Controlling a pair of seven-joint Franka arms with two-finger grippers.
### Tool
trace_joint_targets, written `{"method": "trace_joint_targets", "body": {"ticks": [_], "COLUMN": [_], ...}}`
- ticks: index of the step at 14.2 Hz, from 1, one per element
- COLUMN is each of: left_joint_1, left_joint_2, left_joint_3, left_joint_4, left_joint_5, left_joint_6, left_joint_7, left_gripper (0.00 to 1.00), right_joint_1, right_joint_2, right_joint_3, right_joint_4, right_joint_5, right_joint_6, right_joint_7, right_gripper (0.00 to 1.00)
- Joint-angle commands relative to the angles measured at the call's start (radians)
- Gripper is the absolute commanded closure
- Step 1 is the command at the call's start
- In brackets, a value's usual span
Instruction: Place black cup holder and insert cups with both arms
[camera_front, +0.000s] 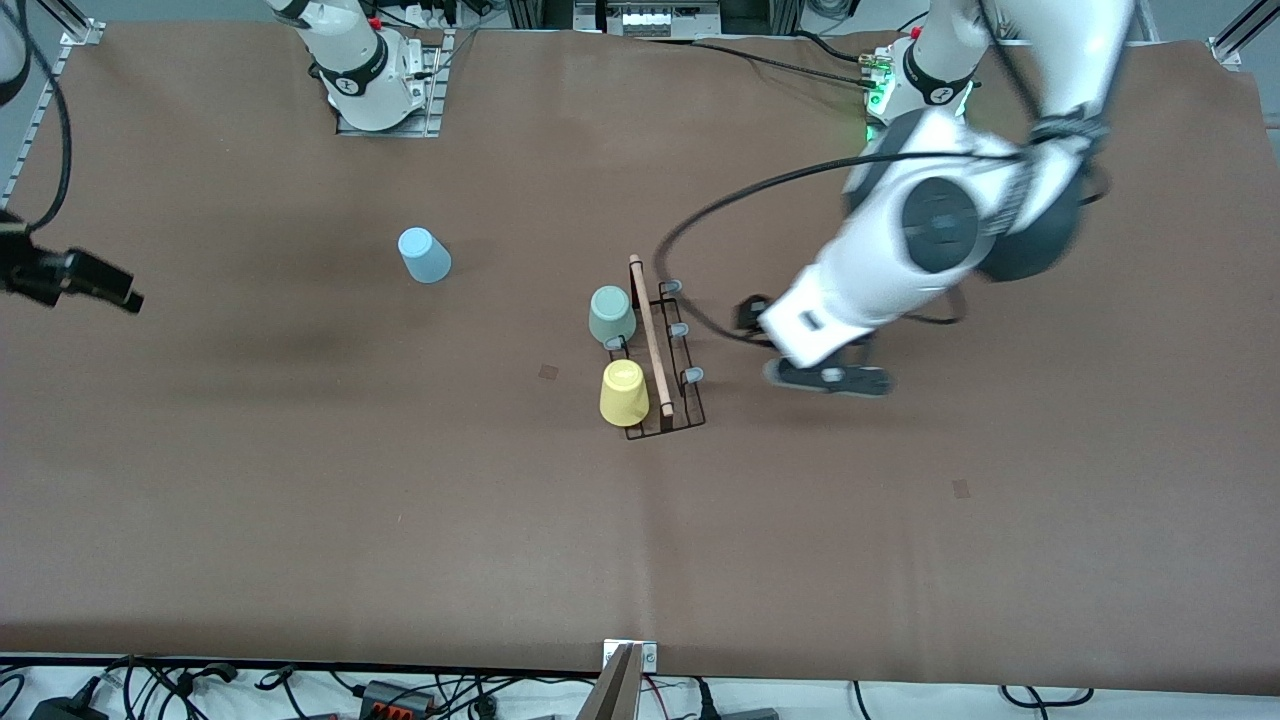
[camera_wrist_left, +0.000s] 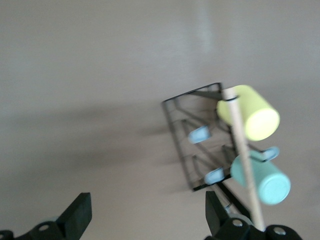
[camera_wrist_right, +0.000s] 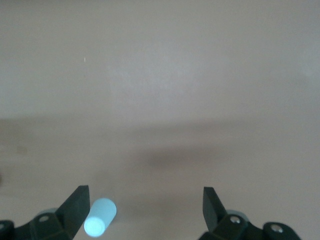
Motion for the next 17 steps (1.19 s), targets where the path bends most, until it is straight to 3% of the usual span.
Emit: {"method": "trace_joint_targets", "body": {"ticks": [1,4,9,11,17], "left_joint_1": [-0.062,-0.135,-0.22,-0.229,-0.226], "left_joint_2": [0.051,0.097,0.169,0.18,0.173], "left_joint_3": [0.01,0.021,0.026,0.026,0.027], "left_joint_4": [0.049,0.049,0.093,0.101,0.101], "left_joint_5": [-0.014,-0.006,0.087,0.126,0.128], "left_joint_6": [0.065,0.103,0.142,0.139,0.134], "left_joint_7": [-0.053,-0.13,-0.243,-0.254,-0.254], "left_gripper": [0.0,0.0,0.15,0.26,0.27], "right_joint_1": [-0.006,-0.006,-0.006,-0.006,-0.009], "right_joint_2": [-0.096,-0.084,-0.071,-0.065,-0.067], "right_joint_3": [0.011,0.013,0.014,0.014,0.014], "right_joint_4": [-0.129,-0.109,-0.098,-0.095,-0.083], "right_joint_5": [-0.018,-0.015,-0.015,-0.015,-0.015], "right_joint_6": [0.032,0.035,0.043,0.038,0.035], "right_joint_7": [-0.021,-0.038,-0.035,-0.035,-0.032], "right_gripper": [0.0,0.0,0.0,0.0,0.0]}}
